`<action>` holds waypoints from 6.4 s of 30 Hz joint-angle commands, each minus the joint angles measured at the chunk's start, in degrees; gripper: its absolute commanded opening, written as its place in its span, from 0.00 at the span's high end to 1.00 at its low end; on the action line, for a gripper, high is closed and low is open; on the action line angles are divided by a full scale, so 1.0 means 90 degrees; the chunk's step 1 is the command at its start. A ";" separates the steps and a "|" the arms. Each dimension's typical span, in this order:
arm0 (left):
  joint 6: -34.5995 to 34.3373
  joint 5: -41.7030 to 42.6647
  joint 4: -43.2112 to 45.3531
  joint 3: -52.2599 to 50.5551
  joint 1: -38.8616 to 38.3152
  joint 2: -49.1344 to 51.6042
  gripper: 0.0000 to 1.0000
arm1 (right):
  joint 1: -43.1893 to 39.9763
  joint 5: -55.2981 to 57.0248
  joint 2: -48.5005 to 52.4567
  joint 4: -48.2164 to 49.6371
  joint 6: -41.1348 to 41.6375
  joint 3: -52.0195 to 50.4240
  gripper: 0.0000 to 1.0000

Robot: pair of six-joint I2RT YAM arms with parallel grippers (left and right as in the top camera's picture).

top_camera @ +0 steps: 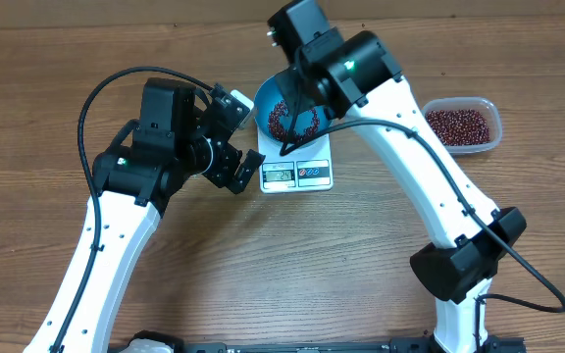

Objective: Scoop item into bowl and weigh 150g on scale
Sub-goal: 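Tip the scoop with the right gripper to pour beans into the bowl, then move the empty scoop back and dip it into the bean tub, then lift the refilled scoop with the right gripper toward the bowl, then tip the red scoop over the teal bowl to pour beans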

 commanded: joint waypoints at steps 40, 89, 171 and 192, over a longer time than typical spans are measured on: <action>-0.0039 0.0051 0.0019 -0.0024 0.0027 0.0034 0.00 | -0.4782 -0.2348 -0.1263 -0.1093 -0.0486 -0.0163 0.96; -0.0039 0.0051 0.0019 -0.0024 0.0027 0.0034 0.00 | -0.5433 -0.3871 -0.1260 0.2365 -0.0474 -0.5000 0.96; -0.0039 0.0051 0.0019 -0.0024 0.0027 0.0034 0.01 | -0.0168 0.0952 -0.1265 0.1814 0.0041 -0.2222 0.96; -0.0041 0.0051 0.0019 -0.0024 0.0027 0.0034 0.01 | -0.0612 -0.1122 -0.1307 0.1790 0.0027 -0.2220 0.96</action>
